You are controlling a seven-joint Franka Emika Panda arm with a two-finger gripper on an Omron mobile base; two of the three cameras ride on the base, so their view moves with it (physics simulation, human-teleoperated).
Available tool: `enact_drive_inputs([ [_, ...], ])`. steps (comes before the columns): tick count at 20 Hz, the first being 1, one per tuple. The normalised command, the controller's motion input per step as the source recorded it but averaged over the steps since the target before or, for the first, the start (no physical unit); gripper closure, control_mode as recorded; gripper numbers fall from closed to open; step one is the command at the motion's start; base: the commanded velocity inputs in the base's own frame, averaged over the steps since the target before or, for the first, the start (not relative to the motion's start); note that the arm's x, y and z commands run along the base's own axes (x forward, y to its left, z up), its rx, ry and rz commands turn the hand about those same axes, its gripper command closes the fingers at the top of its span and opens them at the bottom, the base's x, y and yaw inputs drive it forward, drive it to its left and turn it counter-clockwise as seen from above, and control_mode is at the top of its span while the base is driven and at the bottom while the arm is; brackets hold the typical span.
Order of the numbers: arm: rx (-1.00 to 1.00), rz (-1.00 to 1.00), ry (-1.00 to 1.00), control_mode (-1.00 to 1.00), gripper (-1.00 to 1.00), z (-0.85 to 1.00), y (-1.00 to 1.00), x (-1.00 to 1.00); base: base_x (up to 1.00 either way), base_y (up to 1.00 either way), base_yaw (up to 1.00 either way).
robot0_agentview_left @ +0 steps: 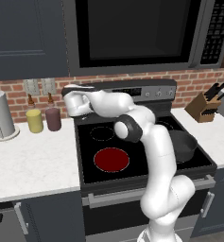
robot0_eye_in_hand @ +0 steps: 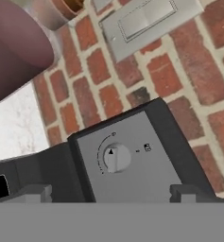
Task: Turn off the front left burner of the stove.
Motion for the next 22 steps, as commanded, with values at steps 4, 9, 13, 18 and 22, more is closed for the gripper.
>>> enact_drive_inputs([
  [4, 0.00, -0.02, -0.05, -1.00, -1.00, -0.12, 0.12, 0.25, 0.00, 0.00, 0.00],
  [9, 0.00, -0.02, -0.09, -1.00, -1.00, -0.13, 0.17, 0.27, 0.00, 0.00, 0.00],
  [13, 0.00, -0.01, -0.07, -1.00, -1.00, -0.12, 0.09, 0.23, 0.00, 0.00, 0.00],
  [18, -0.01, 0.00, -0.02, -1.00, -1.00, -0.20, 0.00, 0.02, 0.00, 0.00, 0.00],
  [22, 0.00, -0.02, -0.03, -1.00, -1.00, -0.18, 0.00, 0.01, 0.00, 0.00, 0.00],
])
